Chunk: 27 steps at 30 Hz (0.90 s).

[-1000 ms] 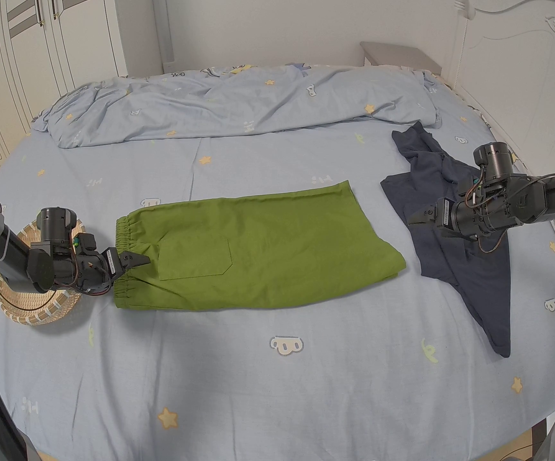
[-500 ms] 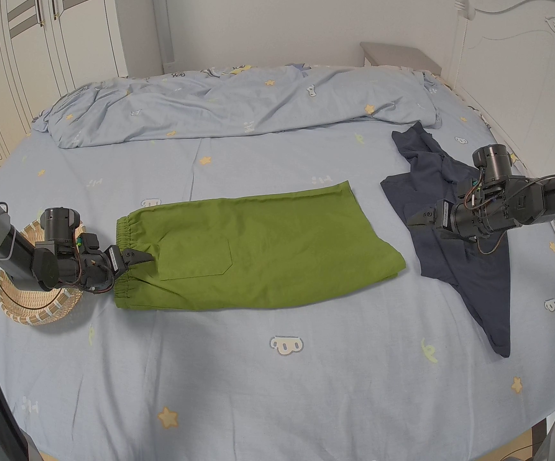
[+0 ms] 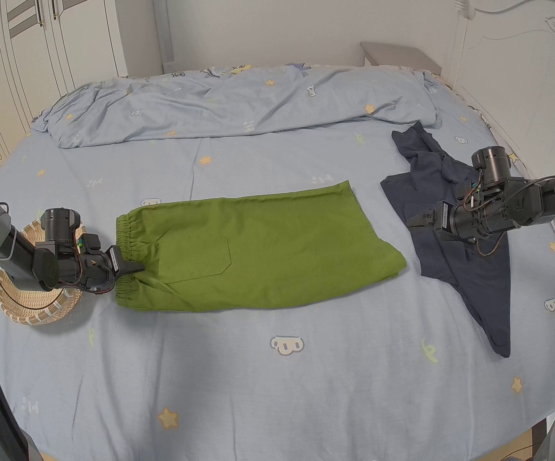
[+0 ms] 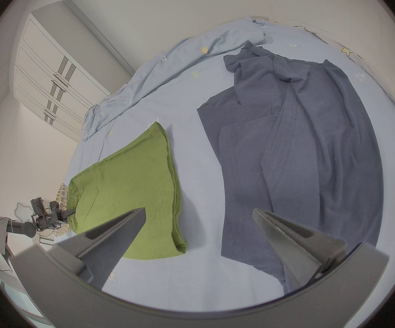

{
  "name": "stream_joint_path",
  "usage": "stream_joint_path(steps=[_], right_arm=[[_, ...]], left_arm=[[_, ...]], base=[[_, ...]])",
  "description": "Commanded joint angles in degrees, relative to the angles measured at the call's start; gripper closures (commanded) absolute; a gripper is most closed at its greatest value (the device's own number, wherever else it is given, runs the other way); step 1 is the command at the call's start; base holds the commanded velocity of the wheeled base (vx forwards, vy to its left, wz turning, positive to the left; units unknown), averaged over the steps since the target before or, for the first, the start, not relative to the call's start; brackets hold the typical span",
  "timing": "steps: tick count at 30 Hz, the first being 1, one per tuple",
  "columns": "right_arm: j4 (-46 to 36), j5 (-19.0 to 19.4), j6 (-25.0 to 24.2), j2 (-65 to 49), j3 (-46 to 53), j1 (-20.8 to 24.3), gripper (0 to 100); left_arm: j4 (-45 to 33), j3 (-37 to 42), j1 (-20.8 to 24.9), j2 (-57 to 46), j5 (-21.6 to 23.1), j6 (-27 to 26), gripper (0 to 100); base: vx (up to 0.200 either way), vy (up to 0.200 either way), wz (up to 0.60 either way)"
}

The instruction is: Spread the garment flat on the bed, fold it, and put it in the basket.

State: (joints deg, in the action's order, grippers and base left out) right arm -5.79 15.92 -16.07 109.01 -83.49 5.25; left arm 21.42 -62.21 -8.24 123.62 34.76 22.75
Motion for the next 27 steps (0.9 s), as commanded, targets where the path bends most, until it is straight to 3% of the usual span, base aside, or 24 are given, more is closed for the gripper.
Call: stream_joint_path(steps=[1, 4, 9, 18, 27], right_arm=[[0.0, 1.4, -0.3, 0.3, -0.2, 0.1, 0], [-0.2, 6.8, -1.8, 1.1, -1.5, -1.3, 0], [-0.3, 8.2, -2.5, 6.3, -3.6, -2.4, 0], [0.0, 16.3, -2.9, 8.1, -2.2, -0.8, 0], [11.5, 16.8, -3.1, 9.6, 4.4, 2.9, 0]], left_arm=[[0.1, 0.1, -0.4, -0.7, -0.1, 0.0, 100], [0.1, 0.4, -0.4, -2.1, -0.1, 0.1, 100], [0.0, 1.3, -0.4, -4.5, 0.0, 0.1, 100], [0.0, 1.6, -0.4, -4.9, 0.0, 0.0, 100], [0.0, 1.6, -0.5, -5.2, 0.0, 0.0, 100]], base=[[0.000, 0.000, 0.00], [0.000, 0.000, 0.00], [0.000, 0.000, 0.00], [0.000, 0.000, 0.00], [0.000, 0.000, 0.00]])
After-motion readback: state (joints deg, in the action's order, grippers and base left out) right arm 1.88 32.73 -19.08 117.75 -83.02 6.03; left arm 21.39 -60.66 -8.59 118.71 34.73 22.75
